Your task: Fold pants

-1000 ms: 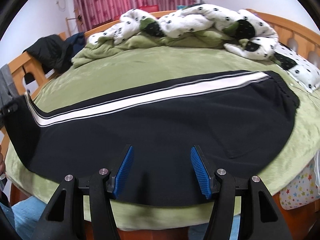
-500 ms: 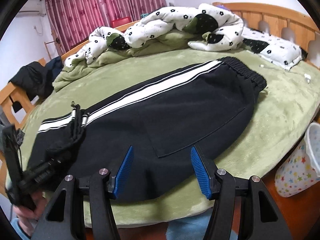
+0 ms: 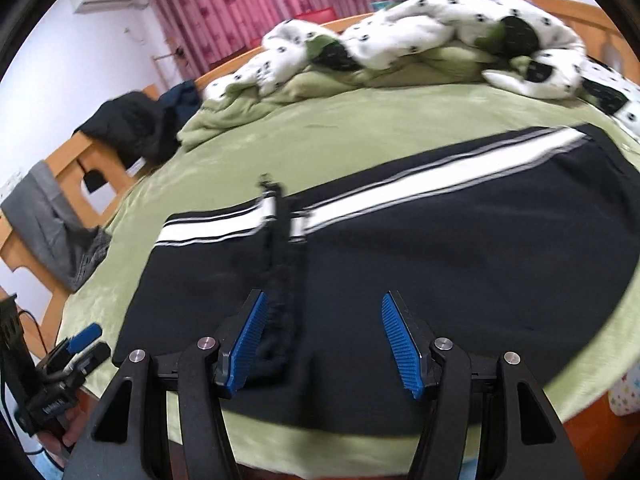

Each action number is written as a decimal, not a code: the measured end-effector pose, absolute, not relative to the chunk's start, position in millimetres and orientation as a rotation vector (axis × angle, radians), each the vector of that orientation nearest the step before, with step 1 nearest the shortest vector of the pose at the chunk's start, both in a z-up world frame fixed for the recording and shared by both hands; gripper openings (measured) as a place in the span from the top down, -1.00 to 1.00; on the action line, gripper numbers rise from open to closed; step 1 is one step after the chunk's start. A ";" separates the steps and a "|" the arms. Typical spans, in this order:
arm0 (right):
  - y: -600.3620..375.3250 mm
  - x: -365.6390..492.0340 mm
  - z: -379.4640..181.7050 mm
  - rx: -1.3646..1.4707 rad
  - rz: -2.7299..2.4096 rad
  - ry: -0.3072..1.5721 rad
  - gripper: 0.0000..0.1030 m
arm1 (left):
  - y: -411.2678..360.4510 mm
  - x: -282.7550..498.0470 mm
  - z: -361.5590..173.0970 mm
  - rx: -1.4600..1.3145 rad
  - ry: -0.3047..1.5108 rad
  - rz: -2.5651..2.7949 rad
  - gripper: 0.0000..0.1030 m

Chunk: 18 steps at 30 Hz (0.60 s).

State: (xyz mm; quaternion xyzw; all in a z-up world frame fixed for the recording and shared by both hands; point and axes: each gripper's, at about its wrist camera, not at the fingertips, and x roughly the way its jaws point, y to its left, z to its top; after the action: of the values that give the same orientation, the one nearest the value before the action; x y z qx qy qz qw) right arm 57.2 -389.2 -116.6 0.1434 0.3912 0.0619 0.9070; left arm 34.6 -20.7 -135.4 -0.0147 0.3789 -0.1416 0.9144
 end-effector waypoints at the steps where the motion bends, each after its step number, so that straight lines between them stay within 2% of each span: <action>1: -377.8 63.1 -118.4 0.295 0.148 0.817 -0.15 | -12.6 37.1 -141.2 -0.039 0.805 -0.294 -0.46; 5: -345.9 78.0 -135.1 0.240 0.172 0.861 -0.11 | 4.5 37.1 -163.6 -0.094 0.867 -0.291 -0.46; 8: -328.7 84.4 -155.0 0.171 0.185 0.930 0.52 | 2.0 41.0 -171.3 -0.135 0.863 -0.309 -0.46; 9: -326.7 81.6 -156.7 0.145 0.169 0.927 0.57 | 0.0 41.7 -172.4 -0.147 0.865 -0.322 -0.46; 14: -358.4 47.2 -129.7 0.243 0.200 0.795 0.63 | -14.4 49.8 -183.9 -0.094 0.870 -0.282 -0.46; 18: -352.9 46.6 -158.1 0.173 0.184 0.911 0.57 | -10.4 47.2 -185.9 -0.138 0.818 -0.245 -0.46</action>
State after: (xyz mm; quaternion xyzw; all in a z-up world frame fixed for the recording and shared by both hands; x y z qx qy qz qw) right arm 46.6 -352.9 -158.1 0.0832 0.4385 0.0887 0.8905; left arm 47.2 -10.4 -185.9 -0.0669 0.3964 -0.1189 0.9079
